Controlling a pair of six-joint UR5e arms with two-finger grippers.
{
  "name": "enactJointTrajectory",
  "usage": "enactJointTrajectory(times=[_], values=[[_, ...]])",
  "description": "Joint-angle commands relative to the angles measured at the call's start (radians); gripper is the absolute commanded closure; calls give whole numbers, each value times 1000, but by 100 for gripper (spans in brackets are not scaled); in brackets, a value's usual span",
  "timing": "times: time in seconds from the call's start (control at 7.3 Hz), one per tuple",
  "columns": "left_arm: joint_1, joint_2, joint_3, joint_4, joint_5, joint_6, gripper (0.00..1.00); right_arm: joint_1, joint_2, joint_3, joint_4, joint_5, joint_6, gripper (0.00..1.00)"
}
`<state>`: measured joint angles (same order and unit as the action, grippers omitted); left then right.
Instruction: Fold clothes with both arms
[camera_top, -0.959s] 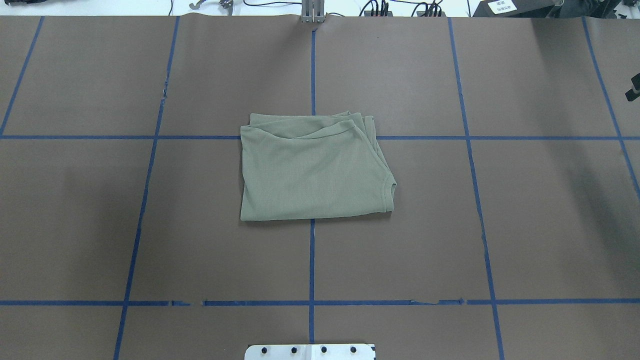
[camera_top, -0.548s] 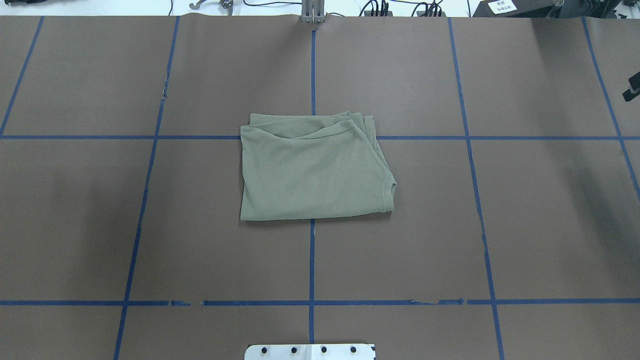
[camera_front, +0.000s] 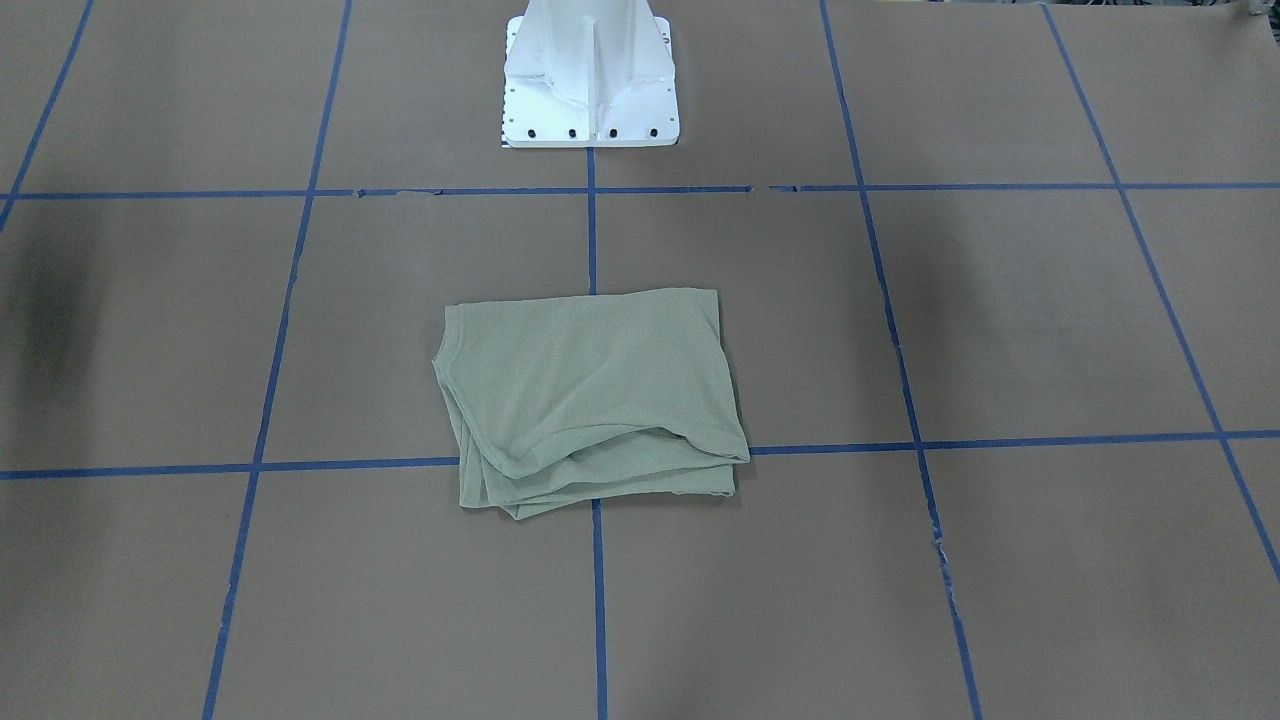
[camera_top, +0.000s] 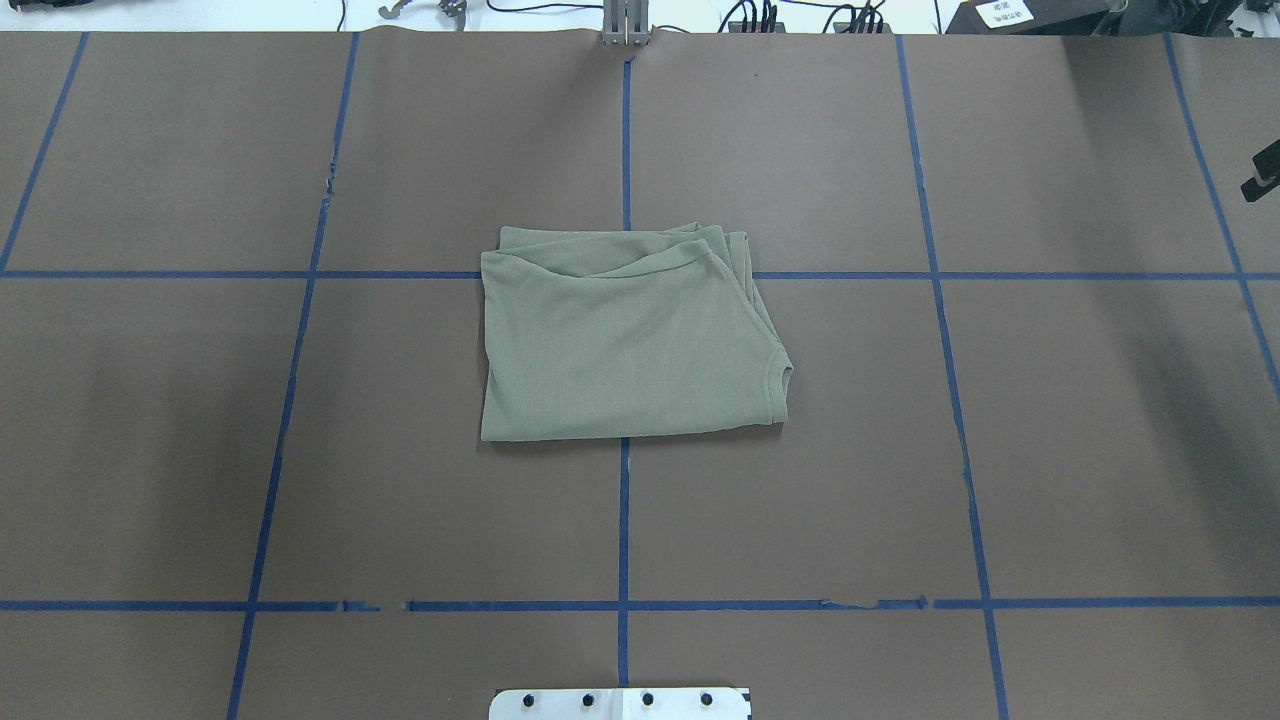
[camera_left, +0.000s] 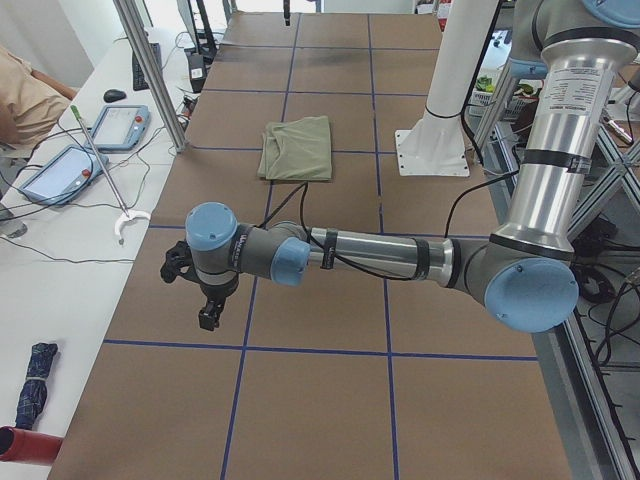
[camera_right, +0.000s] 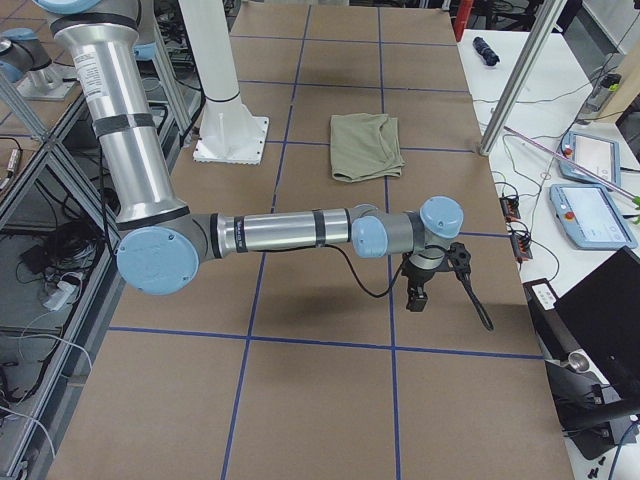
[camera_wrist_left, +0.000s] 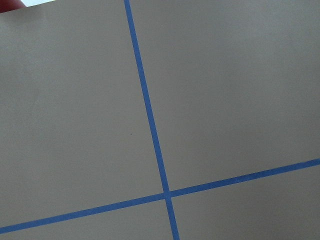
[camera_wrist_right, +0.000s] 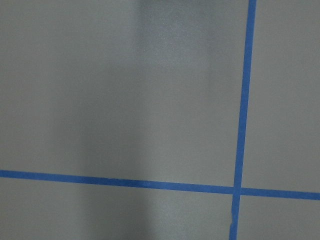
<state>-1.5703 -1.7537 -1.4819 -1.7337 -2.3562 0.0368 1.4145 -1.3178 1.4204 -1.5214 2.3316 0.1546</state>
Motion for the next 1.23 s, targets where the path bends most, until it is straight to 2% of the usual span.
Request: enactJointTrajectory(times=[0.0,0.41,1.1], values=[[3,-1,0,0,0,0,0,-5,3,2,1,0,0,0],[6,-3,2,-1,0,-2,0,-5,0,37,-2,2,2,0],[6,0,3,-1,-3,-2,0,-5,-1,35,-2,2,2,0]])
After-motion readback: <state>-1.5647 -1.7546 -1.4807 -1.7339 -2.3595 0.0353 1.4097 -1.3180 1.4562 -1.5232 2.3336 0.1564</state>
